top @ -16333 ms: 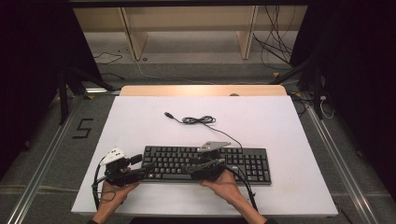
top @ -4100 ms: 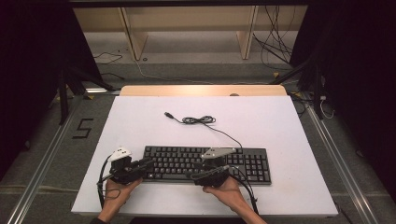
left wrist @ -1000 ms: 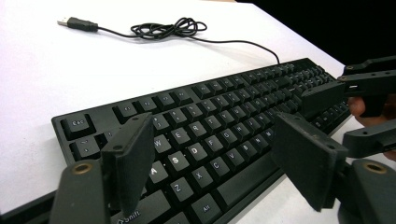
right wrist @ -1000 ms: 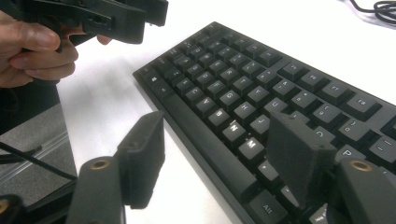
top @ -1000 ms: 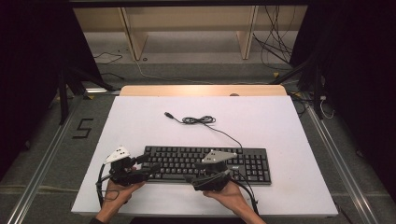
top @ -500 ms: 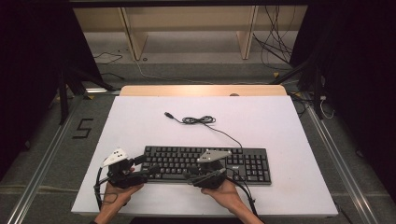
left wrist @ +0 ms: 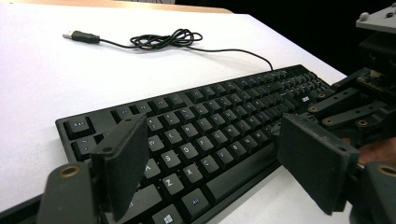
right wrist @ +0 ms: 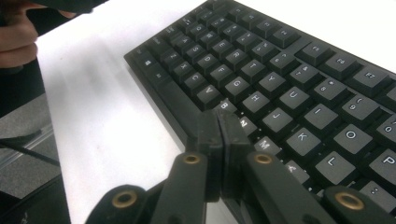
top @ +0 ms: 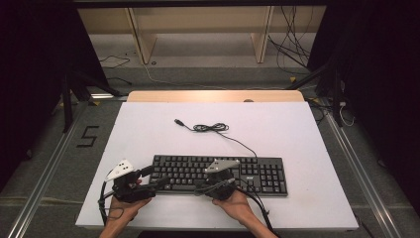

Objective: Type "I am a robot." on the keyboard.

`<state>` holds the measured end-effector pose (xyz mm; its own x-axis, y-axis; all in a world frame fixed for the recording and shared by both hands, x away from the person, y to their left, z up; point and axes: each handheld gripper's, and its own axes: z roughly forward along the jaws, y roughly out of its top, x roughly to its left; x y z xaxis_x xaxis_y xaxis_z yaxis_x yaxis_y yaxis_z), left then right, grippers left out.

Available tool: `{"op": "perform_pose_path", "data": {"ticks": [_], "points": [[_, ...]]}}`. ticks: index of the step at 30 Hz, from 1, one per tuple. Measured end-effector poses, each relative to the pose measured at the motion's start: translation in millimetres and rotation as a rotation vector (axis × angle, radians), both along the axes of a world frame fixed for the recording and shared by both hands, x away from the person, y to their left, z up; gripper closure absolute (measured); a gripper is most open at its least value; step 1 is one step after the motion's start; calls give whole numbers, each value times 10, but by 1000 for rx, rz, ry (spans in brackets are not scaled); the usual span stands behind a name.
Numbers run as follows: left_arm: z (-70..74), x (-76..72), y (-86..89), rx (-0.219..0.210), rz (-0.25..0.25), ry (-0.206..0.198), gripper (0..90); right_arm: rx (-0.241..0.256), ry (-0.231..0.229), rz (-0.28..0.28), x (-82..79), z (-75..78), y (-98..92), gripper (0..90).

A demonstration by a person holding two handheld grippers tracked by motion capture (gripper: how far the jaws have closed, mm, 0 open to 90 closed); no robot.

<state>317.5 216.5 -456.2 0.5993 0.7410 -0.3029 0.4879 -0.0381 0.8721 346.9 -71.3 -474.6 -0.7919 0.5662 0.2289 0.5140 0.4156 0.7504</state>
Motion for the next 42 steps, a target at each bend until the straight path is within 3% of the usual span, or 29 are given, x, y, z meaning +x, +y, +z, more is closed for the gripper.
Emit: {"op": "perform_pose_path", "data": {"ticks": [16, 34, 40, 42], "points": [[8, -86, -22, 38, -26, -26, 243, -33, 10, 5, 15, -58, 49, 900], [-3, -80, -19, 44, -19, -24, 242, -75, -4, 3, 4, -99, 87, 900], [-8, -68, -13, 46, -15, -18, 242, -66, 5, -10, -2, -96, 83, 900], [-12, -61, -12, 49, -13, -16, 242, -40, 23, -10, 5, -92, 70, 852]]}}
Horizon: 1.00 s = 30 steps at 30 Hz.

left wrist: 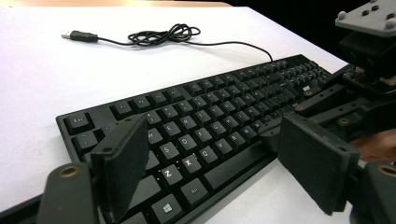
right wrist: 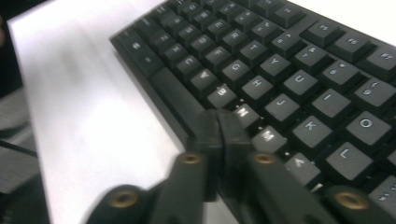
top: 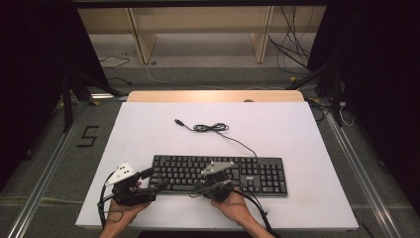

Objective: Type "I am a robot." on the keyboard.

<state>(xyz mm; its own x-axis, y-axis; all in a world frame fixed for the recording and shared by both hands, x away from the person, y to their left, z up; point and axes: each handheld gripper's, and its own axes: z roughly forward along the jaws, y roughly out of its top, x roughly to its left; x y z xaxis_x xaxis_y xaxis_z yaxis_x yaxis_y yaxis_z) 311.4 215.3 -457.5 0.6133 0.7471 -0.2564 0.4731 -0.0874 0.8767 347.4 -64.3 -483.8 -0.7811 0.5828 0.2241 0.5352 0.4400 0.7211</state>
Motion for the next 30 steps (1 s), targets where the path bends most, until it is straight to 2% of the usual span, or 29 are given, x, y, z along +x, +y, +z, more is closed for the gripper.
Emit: {"op": "perform_pose_path", "data": {"ticks": [8, 17, 20, 25, 30], "points": [[-11, 26, 12, -4, 9, 8, 243, 36, -10, -15, -27, 51, -62, 778], [-24, 88, -5, -10, 21, 31, 244, 73, -16, -35, -8, 148, -211, 598], [-29, 119, -26, 0, 23, 39, 246, 88, -18, -44, -3, 180, -268, 556], [-30, 178, -65, 13, 31, 53, 257, 88, -26, -47, -22, 211, -320, 494], [-30, 236, -100, 28, 27, 63, 307, 85, -37, -50, -44, 233, -352, 453]]}}
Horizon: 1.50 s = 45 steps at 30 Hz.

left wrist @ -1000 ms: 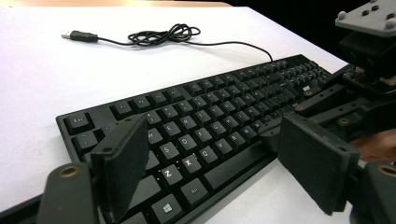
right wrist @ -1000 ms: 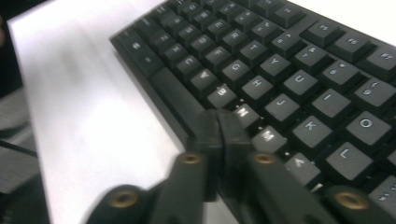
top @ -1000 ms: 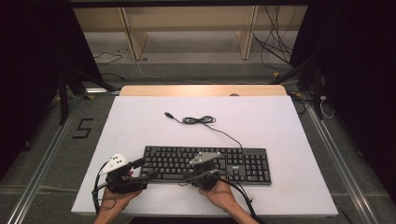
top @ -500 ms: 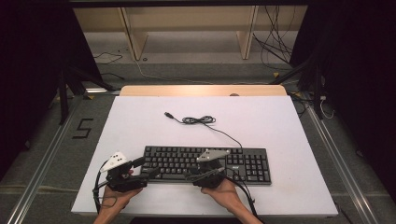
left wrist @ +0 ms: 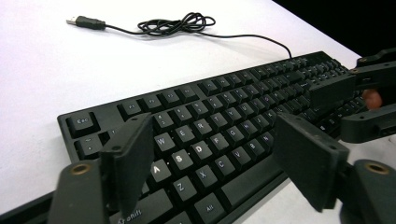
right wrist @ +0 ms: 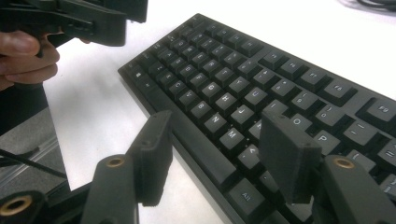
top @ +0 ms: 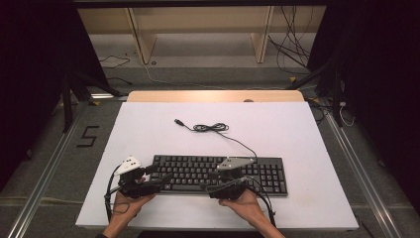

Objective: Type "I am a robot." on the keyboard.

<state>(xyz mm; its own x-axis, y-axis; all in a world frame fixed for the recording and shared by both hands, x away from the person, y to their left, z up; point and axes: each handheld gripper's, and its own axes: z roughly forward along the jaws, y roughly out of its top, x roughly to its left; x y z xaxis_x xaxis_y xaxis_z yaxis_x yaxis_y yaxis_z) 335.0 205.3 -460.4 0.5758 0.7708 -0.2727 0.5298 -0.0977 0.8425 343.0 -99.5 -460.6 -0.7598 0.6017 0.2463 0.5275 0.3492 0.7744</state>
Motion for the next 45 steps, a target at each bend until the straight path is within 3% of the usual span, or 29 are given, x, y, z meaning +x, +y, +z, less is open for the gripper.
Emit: {"op": "perform_pose_path", "data": {"ticks": [6, 13, 32, 45], "points": [[20, 91, -70, 21, -8, 9, 409, 1, -24, -8, -20, 30, -47, 424], [-5, 204, -158, 52, -27, 51, 524, 8, -48, -10, -65, 55, -117, 390], [-65, 431, -415, 150, -84, 81, 852, 15, -77, -19, -154, 84, -235, 353], [-127, 502, -482, 204, -89, 112, 889, 16, -79, -18, -170, 84, -247, 350]]}}
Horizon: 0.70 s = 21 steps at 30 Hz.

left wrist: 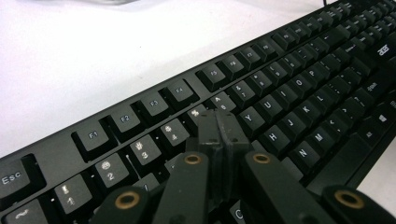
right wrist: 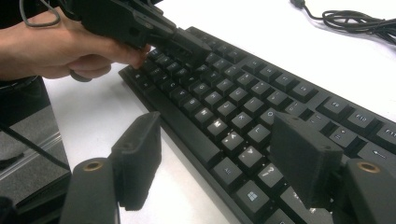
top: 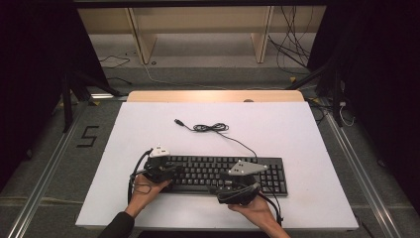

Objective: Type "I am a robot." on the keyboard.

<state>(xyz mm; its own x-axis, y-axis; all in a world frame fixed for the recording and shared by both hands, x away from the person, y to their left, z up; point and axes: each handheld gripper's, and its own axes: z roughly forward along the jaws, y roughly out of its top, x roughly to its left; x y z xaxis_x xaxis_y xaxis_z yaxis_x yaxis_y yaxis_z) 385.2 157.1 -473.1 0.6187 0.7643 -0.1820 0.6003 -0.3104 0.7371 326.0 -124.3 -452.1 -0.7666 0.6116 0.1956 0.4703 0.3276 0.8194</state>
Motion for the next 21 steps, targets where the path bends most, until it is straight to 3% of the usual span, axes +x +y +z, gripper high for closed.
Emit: {"op": "perform_pose_path", "data": {"ticks": [5, 12, 19, 21], "points": [[-56, 9, -18, 27, 2, 16, 889, 0, 1, -1, 0, 0, 2, 350], [-54, -4, -43, 43, -2, 7, 891, -3, 2, -6, 5, -5, 4, 350], [-3, -20, 21, -12, 16, -2, 850, -12, 4, -24, 59, -16, 5, 358], [28, -43, 47, -34, 12, -7, 837, -15, 10, -41, 95, -23, 12, 399]]}}
